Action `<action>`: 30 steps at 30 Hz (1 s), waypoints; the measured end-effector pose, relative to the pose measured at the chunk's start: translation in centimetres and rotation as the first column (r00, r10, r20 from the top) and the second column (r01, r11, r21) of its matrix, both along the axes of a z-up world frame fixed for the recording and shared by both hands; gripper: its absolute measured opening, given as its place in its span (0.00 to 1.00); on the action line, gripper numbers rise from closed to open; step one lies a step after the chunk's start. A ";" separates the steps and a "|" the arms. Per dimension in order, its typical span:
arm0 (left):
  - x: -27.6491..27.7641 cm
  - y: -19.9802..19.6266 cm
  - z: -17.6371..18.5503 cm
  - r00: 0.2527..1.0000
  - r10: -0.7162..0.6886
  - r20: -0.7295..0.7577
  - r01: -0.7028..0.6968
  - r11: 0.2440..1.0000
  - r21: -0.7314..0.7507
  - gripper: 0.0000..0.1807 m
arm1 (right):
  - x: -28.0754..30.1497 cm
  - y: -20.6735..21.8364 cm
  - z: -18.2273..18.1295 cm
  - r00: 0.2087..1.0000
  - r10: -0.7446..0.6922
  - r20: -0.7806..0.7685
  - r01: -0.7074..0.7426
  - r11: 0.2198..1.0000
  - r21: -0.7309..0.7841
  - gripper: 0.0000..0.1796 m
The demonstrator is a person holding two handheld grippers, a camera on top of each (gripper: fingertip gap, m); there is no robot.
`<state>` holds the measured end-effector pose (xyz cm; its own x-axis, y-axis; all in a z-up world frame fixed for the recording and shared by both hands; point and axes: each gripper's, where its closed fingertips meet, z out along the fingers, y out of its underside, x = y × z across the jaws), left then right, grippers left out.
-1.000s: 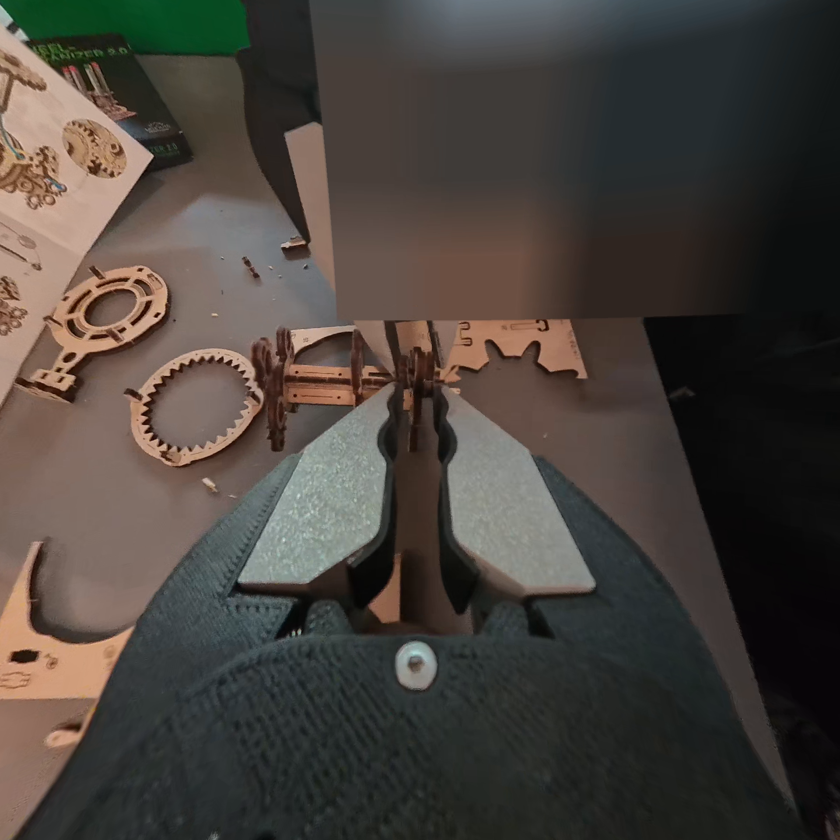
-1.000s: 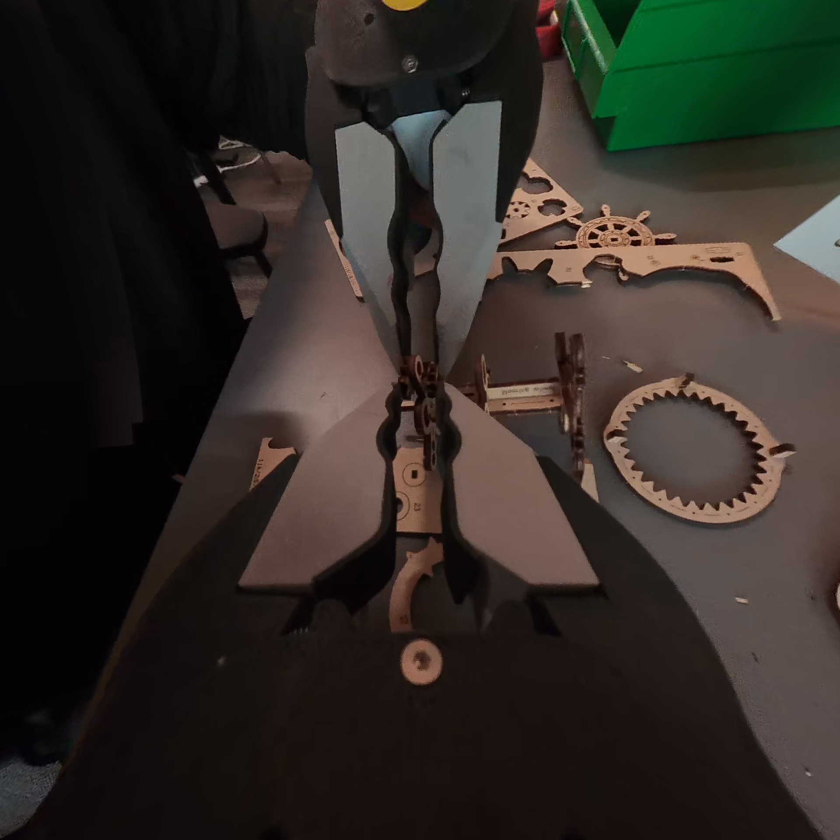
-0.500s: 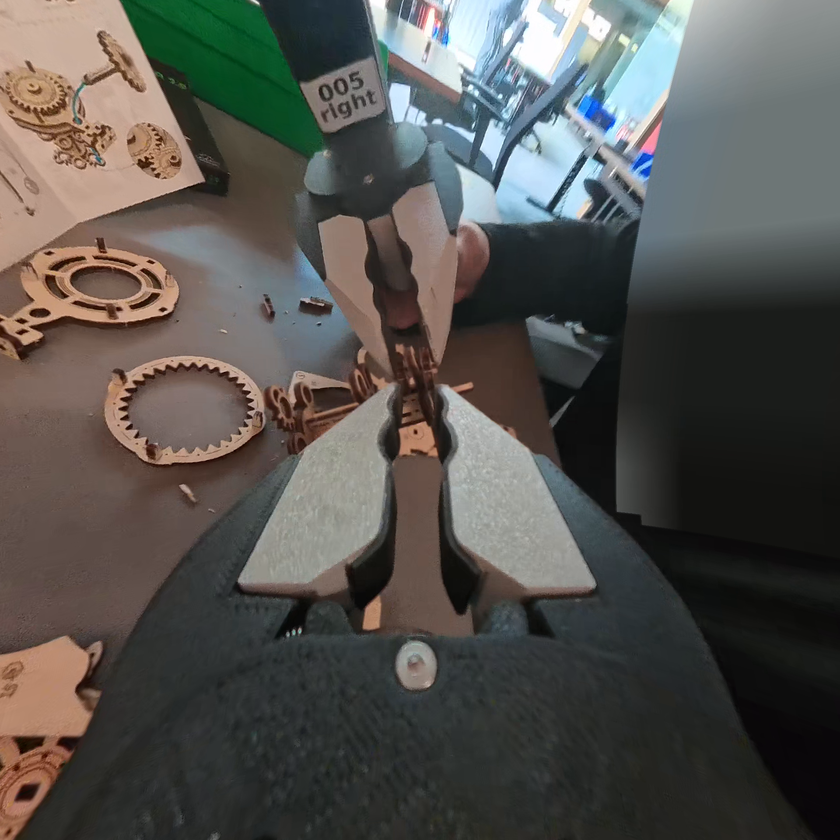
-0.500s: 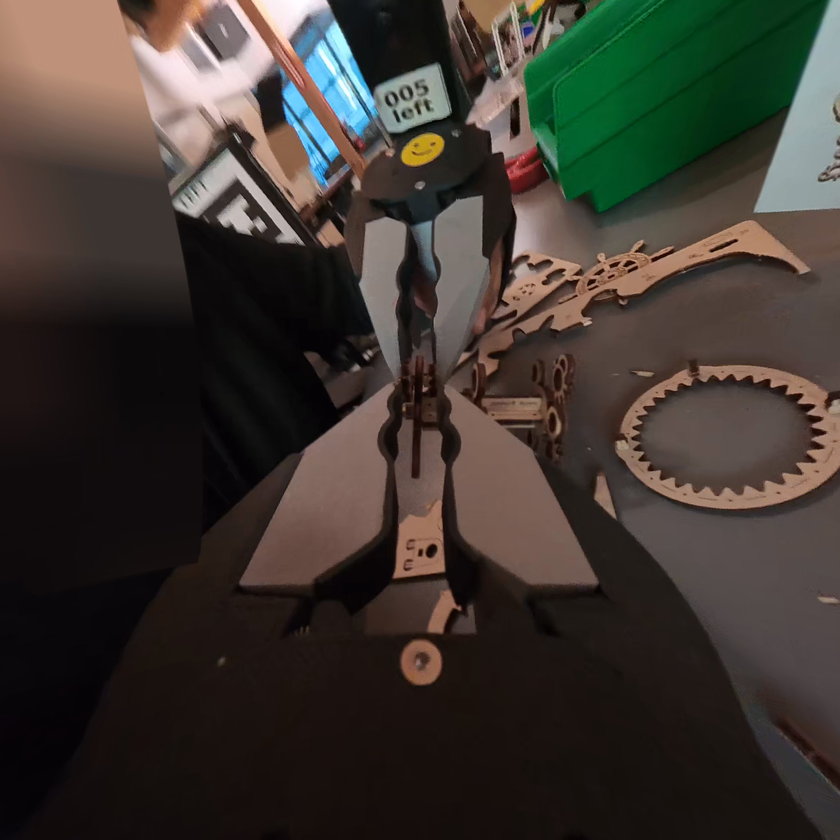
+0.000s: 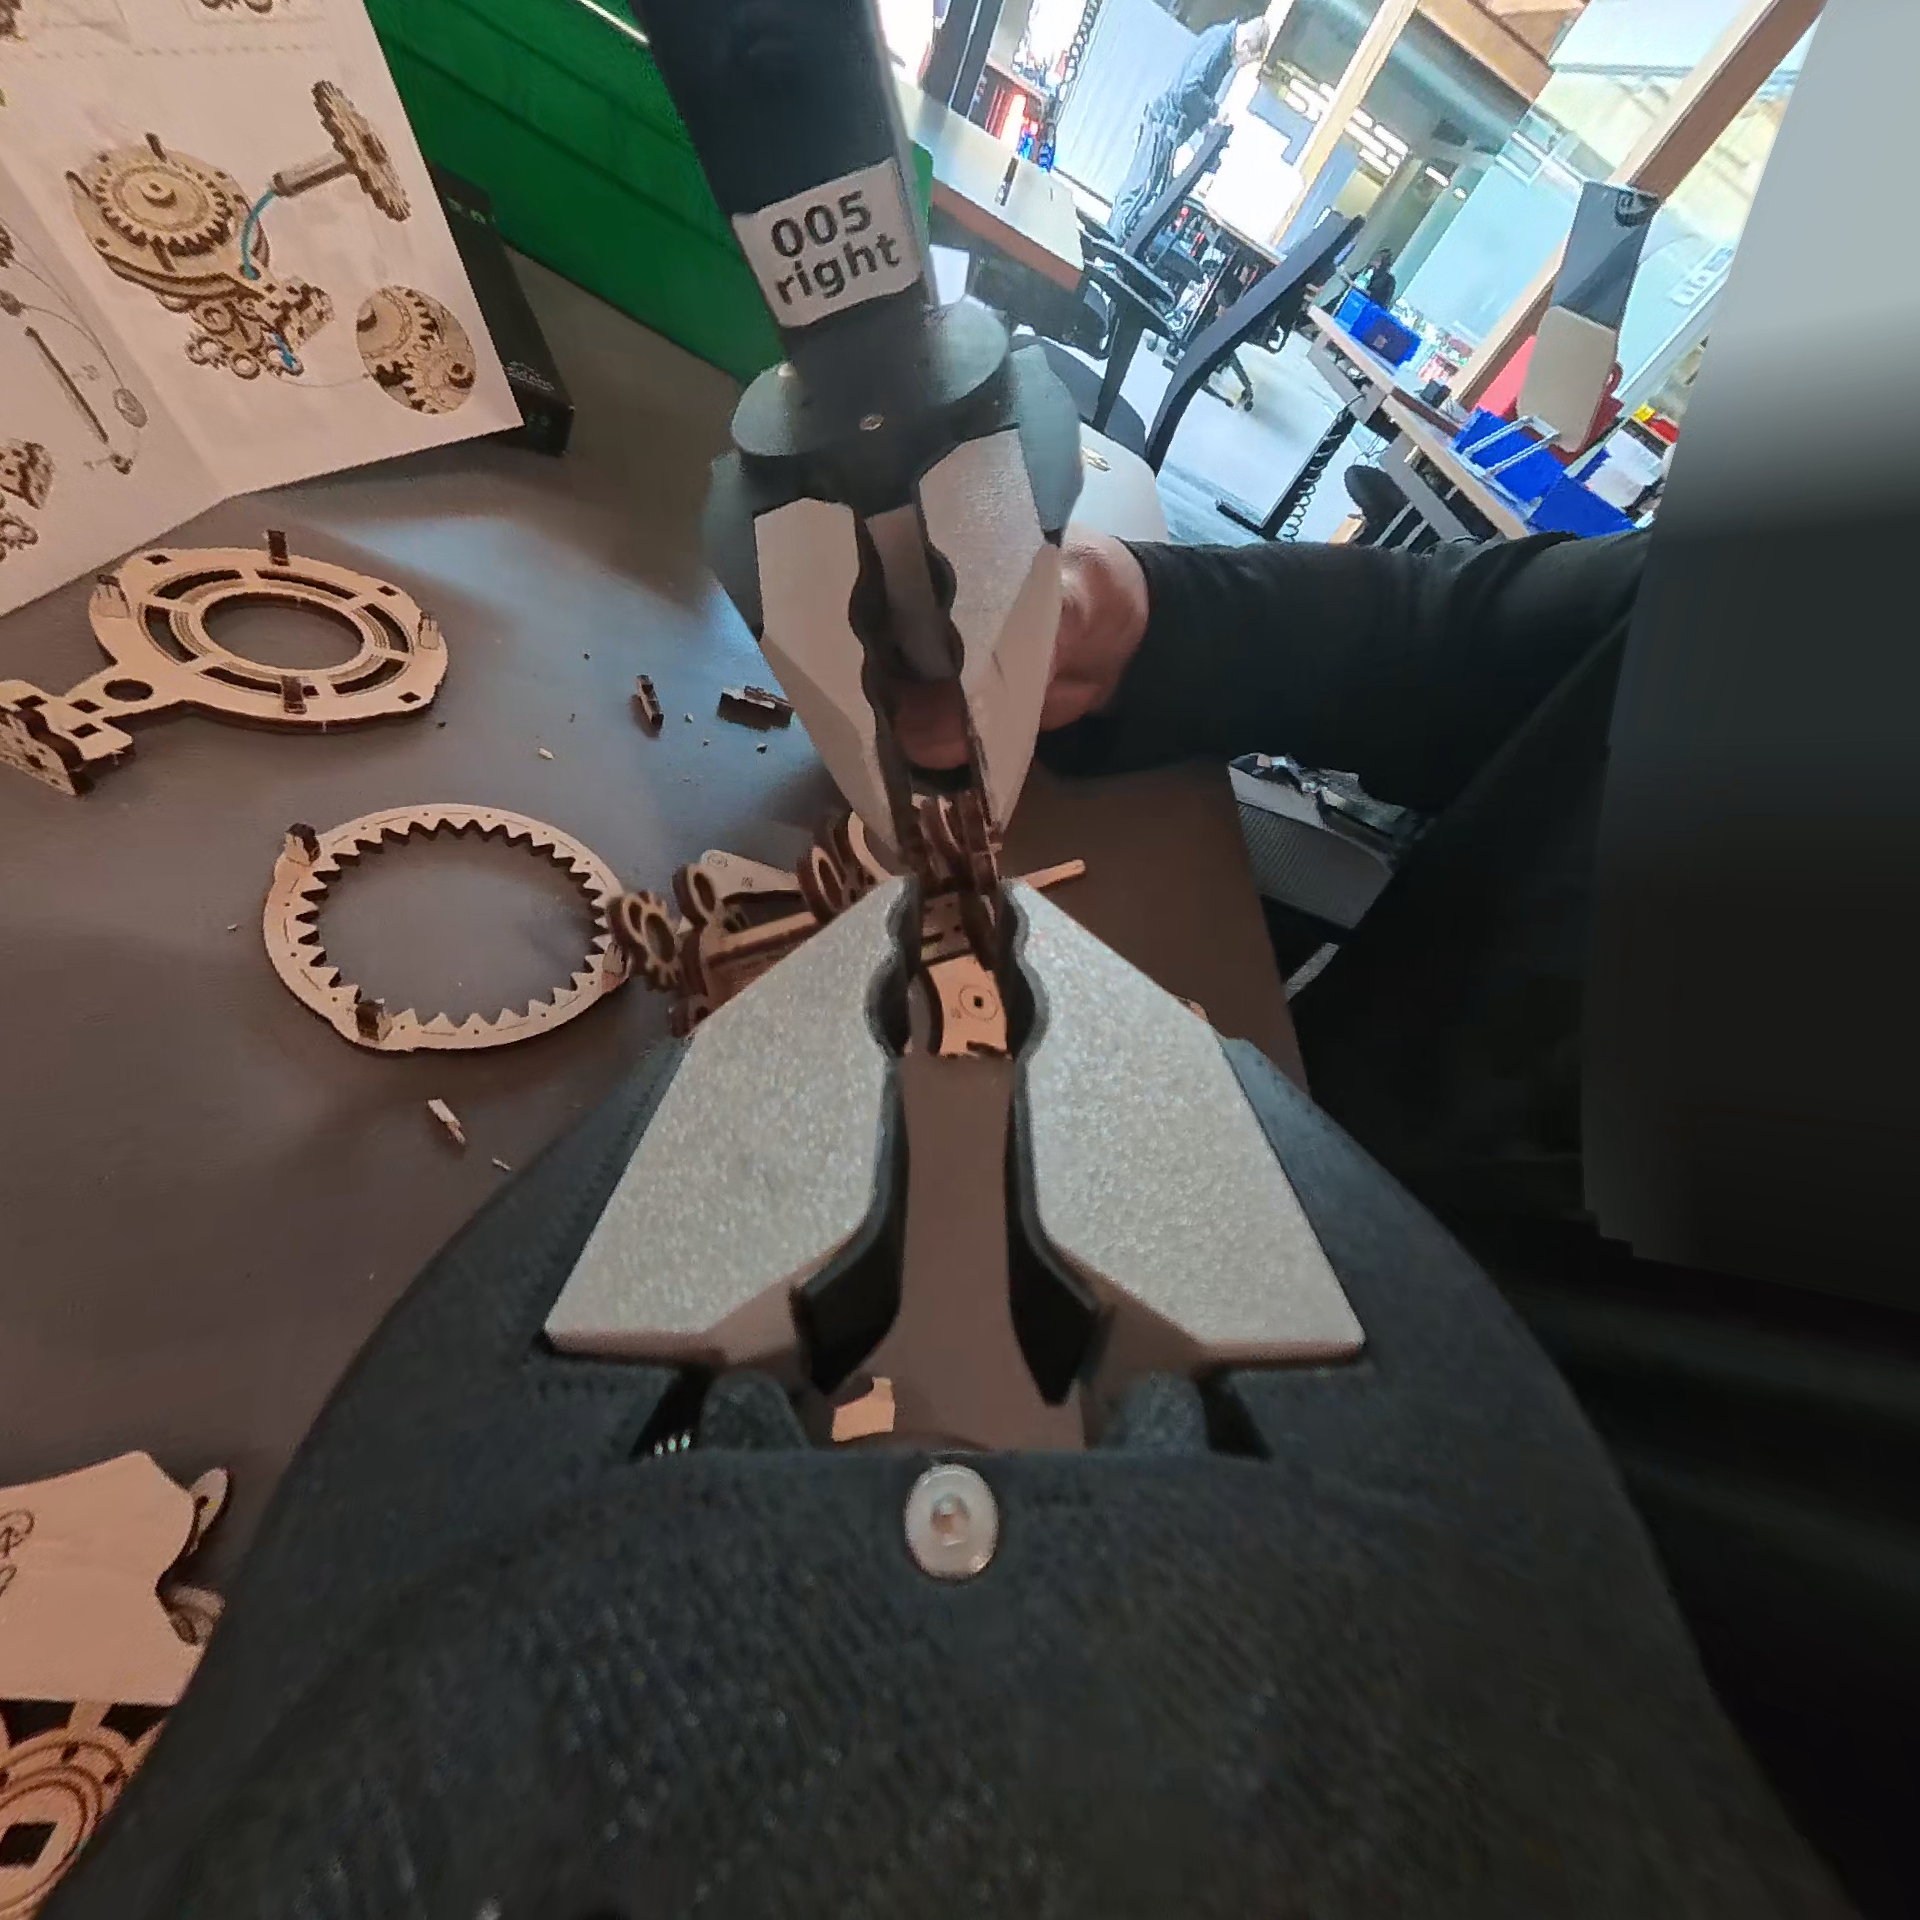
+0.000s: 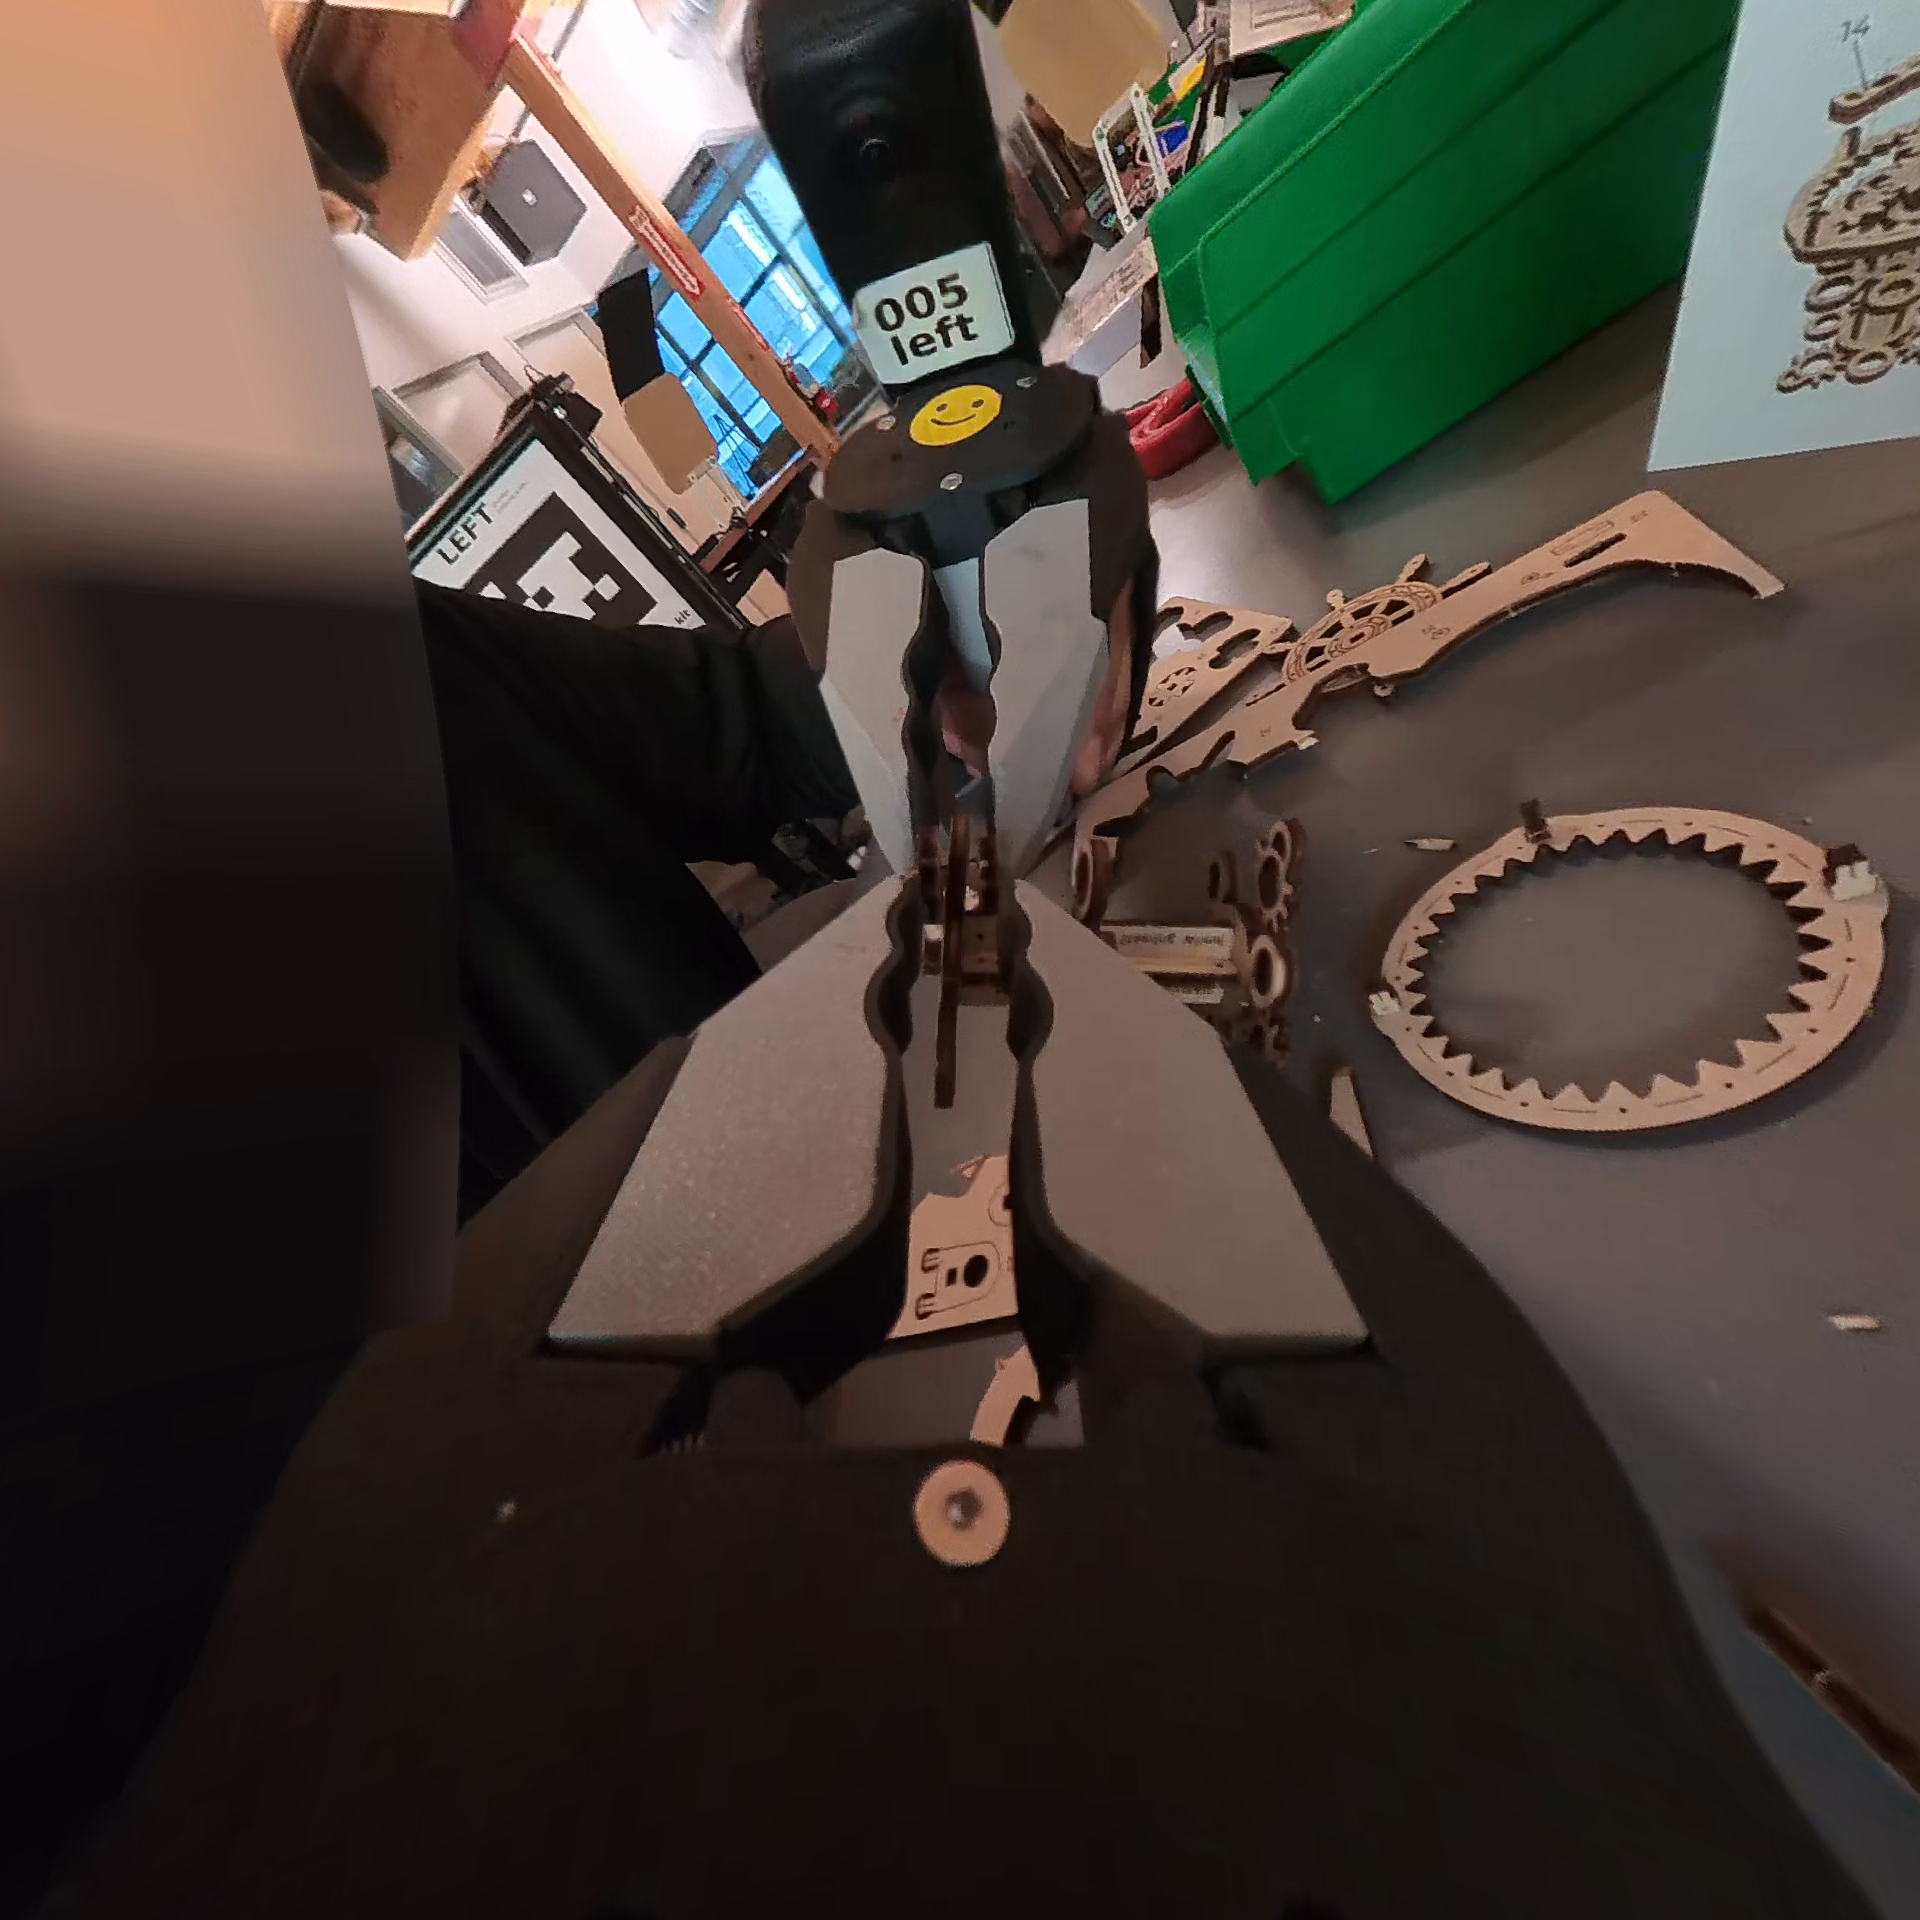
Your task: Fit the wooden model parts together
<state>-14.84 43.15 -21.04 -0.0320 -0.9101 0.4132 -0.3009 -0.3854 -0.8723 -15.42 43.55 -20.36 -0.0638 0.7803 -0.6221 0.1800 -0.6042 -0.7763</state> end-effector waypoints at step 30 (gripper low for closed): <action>0.3 0.8 -1.3 0.994 0.069 -0.083 -0.070 0.997 -0.009 0.00 | 0.2 1.1 -0.5 0.996 -0.077 0.040 0.076 0.997 0.031 0.06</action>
<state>-14.57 43.95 -22.33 0.0663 -0.9038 0.4227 -0.3438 -0.4184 -0.8407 -15.20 44.67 -20.87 0.0219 0.7999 -0.5997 0.1668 -0.5943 -0.7867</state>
